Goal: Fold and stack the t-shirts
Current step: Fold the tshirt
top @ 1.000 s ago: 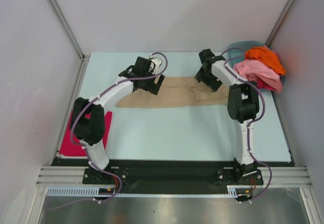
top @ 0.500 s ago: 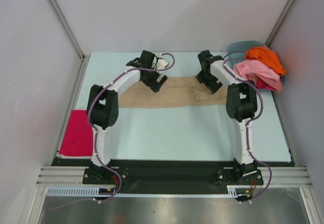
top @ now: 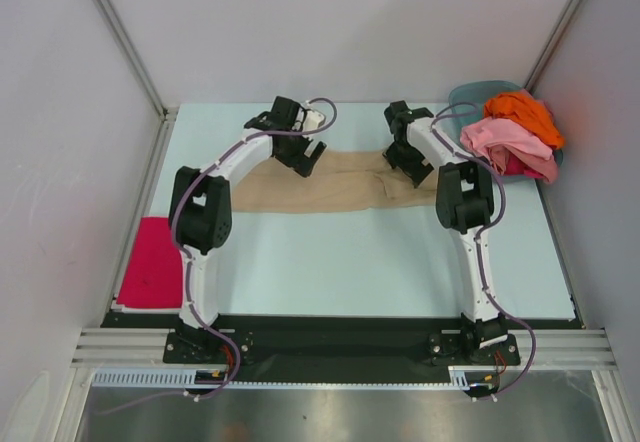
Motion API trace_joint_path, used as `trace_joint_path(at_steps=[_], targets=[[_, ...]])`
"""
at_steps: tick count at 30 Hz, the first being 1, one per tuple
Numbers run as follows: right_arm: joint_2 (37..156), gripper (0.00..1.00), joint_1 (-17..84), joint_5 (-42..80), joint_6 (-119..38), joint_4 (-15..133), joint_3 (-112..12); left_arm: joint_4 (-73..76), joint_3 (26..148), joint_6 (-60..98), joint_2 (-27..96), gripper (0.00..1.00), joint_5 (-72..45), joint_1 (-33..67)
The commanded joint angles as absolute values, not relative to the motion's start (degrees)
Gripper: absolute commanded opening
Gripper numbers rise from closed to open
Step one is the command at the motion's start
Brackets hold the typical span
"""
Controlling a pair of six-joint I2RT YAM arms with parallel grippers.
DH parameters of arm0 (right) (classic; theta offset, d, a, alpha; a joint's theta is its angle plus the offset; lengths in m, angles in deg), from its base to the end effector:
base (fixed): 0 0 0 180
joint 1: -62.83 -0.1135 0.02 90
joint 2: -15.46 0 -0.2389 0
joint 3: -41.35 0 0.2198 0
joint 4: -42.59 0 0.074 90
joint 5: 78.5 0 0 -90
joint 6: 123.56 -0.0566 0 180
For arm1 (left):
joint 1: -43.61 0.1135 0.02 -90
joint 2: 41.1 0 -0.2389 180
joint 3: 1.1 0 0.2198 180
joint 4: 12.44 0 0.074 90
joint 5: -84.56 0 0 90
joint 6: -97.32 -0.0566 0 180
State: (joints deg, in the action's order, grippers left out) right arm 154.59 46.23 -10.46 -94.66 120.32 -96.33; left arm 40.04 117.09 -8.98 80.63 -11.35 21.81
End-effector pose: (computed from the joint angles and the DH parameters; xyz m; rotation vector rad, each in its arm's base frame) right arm 0.4317 0.1066 0.1400 1.0862 2.5217 -0.2517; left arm 0.4044 -0.1680 0.1951 0.8700 2.3964 -0.1688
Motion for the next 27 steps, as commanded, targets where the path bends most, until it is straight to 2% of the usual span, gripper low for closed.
trace_joint_path(at_steps=[1,10,21,27], targets=[[160.56,1.0,45.26,-9.42,-97.28,119.52,-97.89,40.23,117.14,-6.67,76.06,1.0,-10.88,23.05],[166.27,1.0,43.94,-10.03,-91.93,118.82,-105.0,39.96,115.2,-1.65,75.0,1.0,-16.68,27.0],[170.22,1.0,41.39,-9.85,-86.12,111.87,-113.96,39.52,116.6,-3.93,77.55,1.0,-11.25,26.74],[170.23,1.0,41.47,-10.65,-85.07,107.83,-113.45,39.96,120.64,-5.95,83.34,1.0,-12.37,26.65]])
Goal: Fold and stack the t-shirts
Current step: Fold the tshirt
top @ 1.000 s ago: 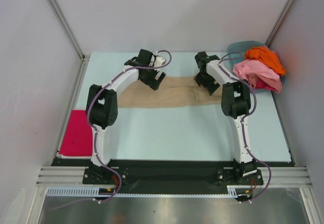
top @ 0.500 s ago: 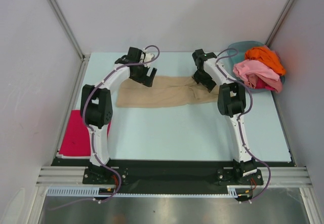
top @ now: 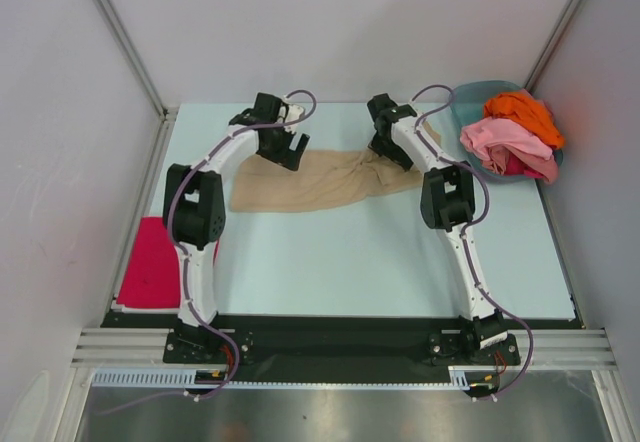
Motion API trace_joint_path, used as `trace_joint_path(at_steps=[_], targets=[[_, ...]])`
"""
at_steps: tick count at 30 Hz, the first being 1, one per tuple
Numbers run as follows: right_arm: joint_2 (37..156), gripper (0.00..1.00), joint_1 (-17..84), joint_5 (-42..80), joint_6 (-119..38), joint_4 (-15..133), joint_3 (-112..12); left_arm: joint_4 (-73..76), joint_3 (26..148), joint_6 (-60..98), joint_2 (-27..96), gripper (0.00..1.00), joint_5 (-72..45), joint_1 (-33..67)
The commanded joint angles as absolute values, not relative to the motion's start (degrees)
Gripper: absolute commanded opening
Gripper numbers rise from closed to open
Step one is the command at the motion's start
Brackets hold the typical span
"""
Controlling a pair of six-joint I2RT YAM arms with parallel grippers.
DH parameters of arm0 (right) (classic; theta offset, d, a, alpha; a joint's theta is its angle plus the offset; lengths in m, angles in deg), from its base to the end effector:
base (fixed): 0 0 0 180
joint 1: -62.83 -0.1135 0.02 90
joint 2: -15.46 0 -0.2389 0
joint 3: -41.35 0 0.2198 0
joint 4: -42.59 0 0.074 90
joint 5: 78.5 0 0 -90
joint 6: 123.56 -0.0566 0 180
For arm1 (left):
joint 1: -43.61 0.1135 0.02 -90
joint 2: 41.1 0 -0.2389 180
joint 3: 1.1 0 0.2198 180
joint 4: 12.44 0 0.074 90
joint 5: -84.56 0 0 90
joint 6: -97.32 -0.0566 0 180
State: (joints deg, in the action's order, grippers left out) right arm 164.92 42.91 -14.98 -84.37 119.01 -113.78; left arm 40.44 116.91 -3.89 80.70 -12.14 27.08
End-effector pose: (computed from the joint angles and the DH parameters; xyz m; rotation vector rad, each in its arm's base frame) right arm 0.4651 0.1417 0.1389 0.7909 2.4738 -0.2432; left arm 0.4168 -0.1306 0.1932 0.6572 2.4745 -0.1852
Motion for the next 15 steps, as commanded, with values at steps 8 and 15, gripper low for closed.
trace_joint_path(at_steps=[8,15], targets=[[170.14,1.0,42.0,-10.82,-84.45,105.2,-113.18,40.31,125.48,-4.99,90.02,1.0,-11.95,26.3],[167.77,1.0,43.32,-10.74,-81.55,100.01,-110.55,43.74,128.21,-2.71,93.81,1.0,-17.56,26.39]])
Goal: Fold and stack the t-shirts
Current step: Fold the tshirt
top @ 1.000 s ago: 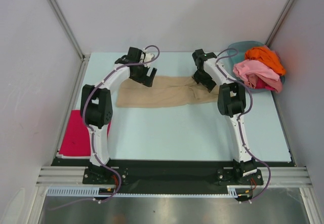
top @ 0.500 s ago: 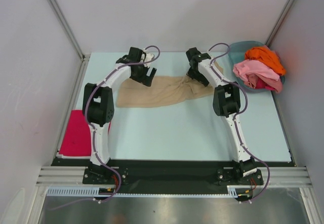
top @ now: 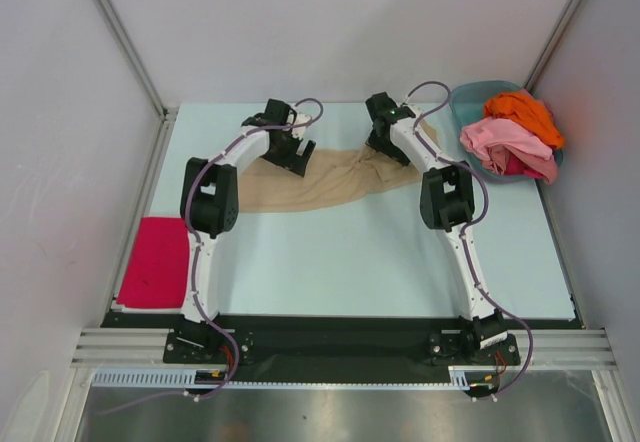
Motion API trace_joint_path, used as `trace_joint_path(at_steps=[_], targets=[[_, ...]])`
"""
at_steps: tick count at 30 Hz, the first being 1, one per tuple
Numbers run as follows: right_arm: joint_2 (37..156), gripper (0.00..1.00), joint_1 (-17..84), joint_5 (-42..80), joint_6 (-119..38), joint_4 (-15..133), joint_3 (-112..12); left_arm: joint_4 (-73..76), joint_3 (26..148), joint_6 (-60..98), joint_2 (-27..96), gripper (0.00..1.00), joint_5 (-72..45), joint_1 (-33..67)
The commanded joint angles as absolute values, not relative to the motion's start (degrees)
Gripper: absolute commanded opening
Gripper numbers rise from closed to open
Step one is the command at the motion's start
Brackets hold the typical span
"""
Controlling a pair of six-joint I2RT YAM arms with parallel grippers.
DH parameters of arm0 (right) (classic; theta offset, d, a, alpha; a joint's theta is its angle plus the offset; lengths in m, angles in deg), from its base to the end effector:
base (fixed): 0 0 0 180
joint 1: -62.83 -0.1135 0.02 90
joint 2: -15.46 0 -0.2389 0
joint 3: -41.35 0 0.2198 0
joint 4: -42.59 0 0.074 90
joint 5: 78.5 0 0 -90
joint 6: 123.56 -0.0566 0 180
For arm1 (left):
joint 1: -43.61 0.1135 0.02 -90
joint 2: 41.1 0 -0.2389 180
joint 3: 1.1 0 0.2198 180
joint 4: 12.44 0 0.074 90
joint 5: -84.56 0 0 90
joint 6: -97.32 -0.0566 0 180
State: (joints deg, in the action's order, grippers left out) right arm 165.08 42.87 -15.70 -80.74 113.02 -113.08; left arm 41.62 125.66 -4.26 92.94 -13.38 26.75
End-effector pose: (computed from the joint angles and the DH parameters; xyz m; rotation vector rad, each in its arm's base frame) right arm 0.4755 0.1452 0.1395 0.7222 2.4223 -0.2073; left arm 0.4442 -0.1428 0.1433 0.6940 2.5480 -0.2141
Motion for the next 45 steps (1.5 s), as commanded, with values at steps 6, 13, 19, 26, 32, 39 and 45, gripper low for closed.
trace_joint_path(at_steps=[6,13,19,26,32,39,45], targets=[[167.86,1.0,43.5,-11.18,-79.71,98.34,-110.37,48.13,124.71,0.98,95.22,1.0,-18.27,26.12],[167.86,1.0,43.85,-11.0,-77.86,95.97,-109.32,49.46,114.34,4.32,91.01,1.0,-21.78,26.04],[167.77,1.0,45.08,-9.42,-76.37,93.16,-108.27,47.01,103.18,6.26,86.18,1.0,-24.5,25.07],[167.24,1.0,44.99,-5.2,-71.71,88.94,-106.24,33.3,85.97,21.77,77.74,0.98,-30.49,21.73],[166.37,1.0,44.12,-0.91,-63.11,86.74,-105.19,16.69,73.12,40.51,68.95,0.98,-31.45,18.57],[165.31,1.0,43.15,6.39,-50.71,85.68,-102.99,10.53,65.9,56.51,62.35,0.97,-28.47,11.37],[164.69,1.0,40.69,10.7,-43.5,87.35,-103.25,3.58,61.77,70.92,60.41,0.98,-23.82,1.26]])
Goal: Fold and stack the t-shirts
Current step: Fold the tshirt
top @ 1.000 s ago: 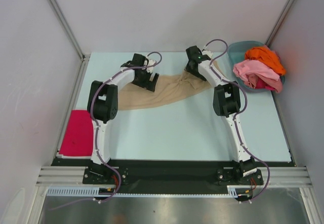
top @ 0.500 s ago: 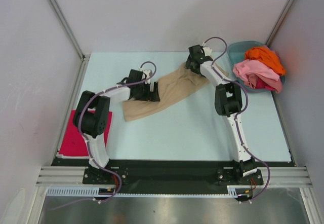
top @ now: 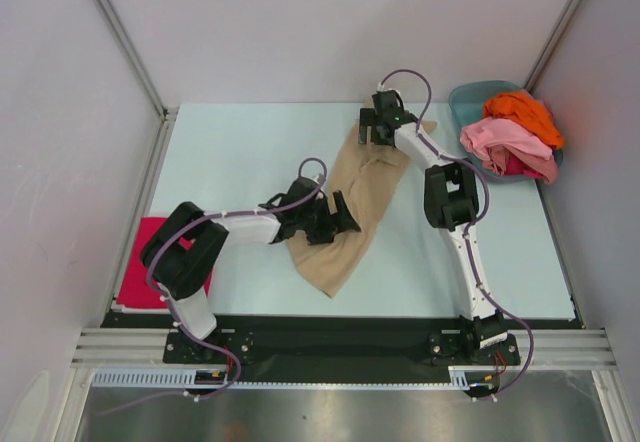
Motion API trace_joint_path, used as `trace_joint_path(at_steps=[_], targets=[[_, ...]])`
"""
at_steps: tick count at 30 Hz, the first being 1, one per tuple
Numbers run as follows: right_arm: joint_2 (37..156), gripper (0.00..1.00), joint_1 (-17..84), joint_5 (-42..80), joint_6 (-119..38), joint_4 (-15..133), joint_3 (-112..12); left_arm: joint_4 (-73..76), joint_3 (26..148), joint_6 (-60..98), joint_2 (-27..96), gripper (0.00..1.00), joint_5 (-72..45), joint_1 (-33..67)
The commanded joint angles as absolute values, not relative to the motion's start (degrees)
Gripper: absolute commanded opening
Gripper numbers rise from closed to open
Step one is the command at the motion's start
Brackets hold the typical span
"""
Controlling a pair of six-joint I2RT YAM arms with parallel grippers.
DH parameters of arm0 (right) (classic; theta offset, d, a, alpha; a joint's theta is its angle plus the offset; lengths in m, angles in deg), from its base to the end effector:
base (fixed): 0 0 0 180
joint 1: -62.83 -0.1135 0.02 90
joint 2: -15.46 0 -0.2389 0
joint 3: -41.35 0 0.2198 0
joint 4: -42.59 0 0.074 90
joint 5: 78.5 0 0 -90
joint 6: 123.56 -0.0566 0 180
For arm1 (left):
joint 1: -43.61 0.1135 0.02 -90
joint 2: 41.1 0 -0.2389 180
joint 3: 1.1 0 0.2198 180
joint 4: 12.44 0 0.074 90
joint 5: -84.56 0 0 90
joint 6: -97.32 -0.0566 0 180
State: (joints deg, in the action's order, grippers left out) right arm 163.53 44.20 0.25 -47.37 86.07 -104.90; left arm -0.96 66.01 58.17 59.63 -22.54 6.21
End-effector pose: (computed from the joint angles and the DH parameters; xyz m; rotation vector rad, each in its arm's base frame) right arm 0.5091 0.1600 0.1408 -0.0037 2.3427 0.0475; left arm 0.2584 -0.2185 0.1358 -0.1435 2.5901 -1.0242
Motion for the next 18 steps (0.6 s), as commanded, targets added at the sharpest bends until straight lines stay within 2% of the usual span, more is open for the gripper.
trace_joint_path(at_steps=[1,5,13,18], targets=[[164.69,1.0,40.25,12.62,-42.36,88.05,-103.43,1.58,61.5,72.34,60.32,0.98,-23.37,-0.66],[165.13,1.0,37.7,13.61,-37.88,90.34,-104.13,-3.62,59.39,81.38,59.1,0.98,-20.13,-4.72],[163.2,0.98,36.03,17.74,-34.44,88.85,-100.09,-10.92,61.5,87.91,60.76,0.98,-17.83,-9.47],[164.34,0.98,36.2,17.21,-34.44,88.76,-101.84,-12.15,59.66,90.01,59.45,0.98,-15.47,-10.18]])
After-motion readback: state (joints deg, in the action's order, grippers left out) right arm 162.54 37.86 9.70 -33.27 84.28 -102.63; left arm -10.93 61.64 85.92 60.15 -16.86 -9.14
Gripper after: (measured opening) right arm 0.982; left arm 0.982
